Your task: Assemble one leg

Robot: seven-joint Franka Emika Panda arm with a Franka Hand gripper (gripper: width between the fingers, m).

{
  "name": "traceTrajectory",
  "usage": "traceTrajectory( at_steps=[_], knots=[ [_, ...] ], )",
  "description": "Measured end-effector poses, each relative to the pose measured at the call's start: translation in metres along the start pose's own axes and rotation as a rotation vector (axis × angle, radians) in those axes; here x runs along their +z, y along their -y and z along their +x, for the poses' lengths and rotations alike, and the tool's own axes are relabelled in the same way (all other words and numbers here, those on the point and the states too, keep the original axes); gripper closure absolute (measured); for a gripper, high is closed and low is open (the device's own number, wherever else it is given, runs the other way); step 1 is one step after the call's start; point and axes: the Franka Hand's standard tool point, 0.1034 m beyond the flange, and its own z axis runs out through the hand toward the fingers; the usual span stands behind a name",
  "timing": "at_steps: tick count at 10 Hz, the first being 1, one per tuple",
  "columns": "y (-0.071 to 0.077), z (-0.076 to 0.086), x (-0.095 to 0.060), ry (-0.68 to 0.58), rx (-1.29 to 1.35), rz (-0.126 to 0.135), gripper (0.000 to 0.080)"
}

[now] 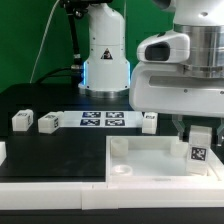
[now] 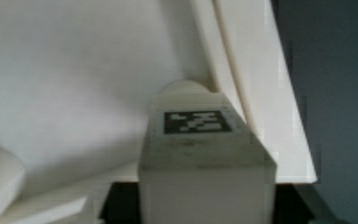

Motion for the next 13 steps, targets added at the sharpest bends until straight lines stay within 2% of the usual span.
traceTrajectory(
  at_steps=[1, 4, 8, 9, 10, 11, 13],
  knots=[
    [0.0004, 0.0001, 0.0002, 0.000, 0.151, 0.007, 0.0508],
    [0.0020, -0.0021, 0.0011, -0.011, 0.552, -0.004, 0.0508],
    [0.0024, -0.0024, 0.0013, -0.010, 0.597, -0.004, 0.0507],
    [0.0032, -0.0030, 0.0014, -0.007, 0.598, -0.002, 0.0281],
    [0.0030, -0.0028, 0.0013, -0.006, 0.519, -0.003, 0.0281],
    [0.0028, -0.0027, 0.0014, -0.007, 0.382, -0.003, 0.0177],
    [0.0047, -0.0041, 0.0016, -0.006, 0.096, -0.004, 0.0155]
  ],
)
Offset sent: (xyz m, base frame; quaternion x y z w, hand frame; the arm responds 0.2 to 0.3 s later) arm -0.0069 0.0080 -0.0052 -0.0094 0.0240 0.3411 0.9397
